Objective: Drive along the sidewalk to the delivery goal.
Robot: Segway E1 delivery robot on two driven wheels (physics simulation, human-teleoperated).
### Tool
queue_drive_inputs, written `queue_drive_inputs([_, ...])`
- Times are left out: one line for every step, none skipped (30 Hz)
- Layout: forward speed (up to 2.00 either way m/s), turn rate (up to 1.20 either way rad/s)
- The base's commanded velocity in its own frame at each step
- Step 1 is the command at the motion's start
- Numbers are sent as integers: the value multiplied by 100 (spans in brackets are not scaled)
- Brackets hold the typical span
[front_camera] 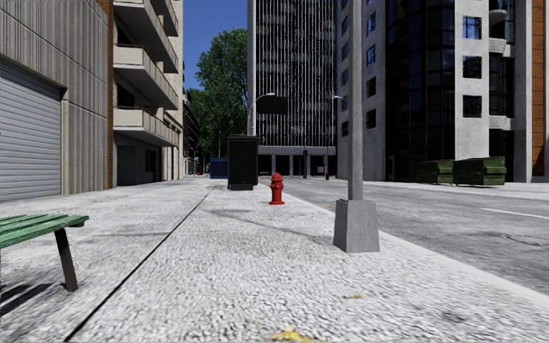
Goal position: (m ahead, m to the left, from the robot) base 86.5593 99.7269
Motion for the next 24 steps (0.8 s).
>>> queue_drive_inputs([200, 0])
queue_drive_inputs([200, 0])
queue_drive_inputs([200, 0])
queue_drive_inputs([200, 0])
queue_drive_inputs([200, 0])
queue_drive_inputs([200, 49])
queue_drive_inputs([200, 59])
queue_drive_inputs([200, 61])
queue_drive_inputs([200, 61])
queue_drive_inputs([200, 61])
queue_drive_inputs([200, 59])
queue_drive_inputs([200, 58])
queue_drive_inputs([200, 58])
queue_drive_inputs([200, 58])
queue_drive_inputs([200, 57])
queue_drive_inputs([200, 54])
queue_drive_inputs([200, 46])
queue_drive_inputs([200, 42])
queue_drive_inputs([200, 42])
queue_drive_inputs([200, 41])
queue_drive_inputs([200, 36])
queue_drive_inputs([200, 35])
queue_drive_inputs([200, 35])
queue_drive_inputs([200, 34])
